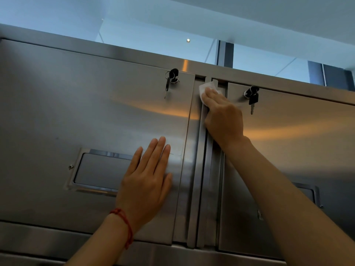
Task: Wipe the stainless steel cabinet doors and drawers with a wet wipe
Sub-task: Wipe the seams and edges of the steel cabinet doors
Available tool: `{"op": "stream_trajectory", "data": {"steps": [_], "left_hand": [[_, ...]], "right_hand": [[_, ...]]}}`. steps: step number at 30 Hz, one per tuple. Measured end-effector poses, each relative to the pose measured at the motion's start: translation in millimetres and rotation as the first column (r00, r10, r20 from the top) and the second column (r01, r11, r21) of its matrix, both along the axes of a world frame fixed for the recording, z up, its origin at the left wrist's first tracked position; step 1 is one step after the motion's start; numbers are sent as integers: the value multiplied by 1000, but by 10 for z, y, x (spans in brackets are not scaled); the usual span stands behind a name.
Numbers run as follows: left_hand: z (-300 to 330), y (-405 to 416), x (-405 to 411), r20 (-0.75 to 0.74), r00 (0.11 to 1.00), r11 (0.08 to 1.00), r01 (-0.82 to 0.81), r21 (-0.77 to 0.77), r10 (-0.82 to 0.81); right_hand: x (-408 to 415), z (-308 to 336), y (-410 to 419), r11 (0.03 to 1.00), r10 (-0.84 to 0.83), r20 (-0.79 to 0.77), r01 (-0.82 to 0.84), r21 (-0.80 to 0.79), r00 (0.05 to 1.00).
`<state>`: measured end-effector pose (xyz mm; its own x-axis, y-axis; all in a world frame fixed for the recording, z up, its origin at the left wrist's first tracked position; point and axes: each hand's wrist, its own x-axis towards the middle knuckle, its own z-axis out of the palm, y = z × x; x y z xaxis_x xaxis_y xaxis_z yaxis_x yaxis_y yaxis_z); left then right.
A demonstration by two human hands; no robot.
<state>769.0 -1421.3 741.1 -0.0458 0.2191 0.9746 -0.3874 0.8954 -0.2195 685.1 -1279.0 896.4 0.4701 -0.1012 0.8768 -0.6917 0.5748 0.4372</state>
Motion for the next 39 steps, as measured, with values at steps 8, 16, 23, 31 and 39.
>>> {"op": "stream_trajectory", "data": {"steps": [8, 16, 23, 31, 39], "left_hand": [[10, -5, -3, -2, 1000, 1000, -13, 9, 13], [7, 19, 10, -17, 1000, 1000, -1, 5, 1], [9, 18, 15, -13, 1000, 1000, -9, -2, 9], [8, 4, 5, -19, 1000, 1000, -11, -14, 11], [14, 12, 16, -8, 1000, 1000, -12, -7, 12]], "right_hand": [[-75, -262, -23, 998, 54, -42, -54, -9, 998], [-100, -548, 30, 998, 49, -37, -47, 51, 998], [-103, -797, 50, 995, 68, -32, -66, 69, 997], [-98, -1043, 86, 993, 70, -15, -68, 97, 997], [-83, -1278, 134, 989, 54, -4, -53, 140, 999]]}}
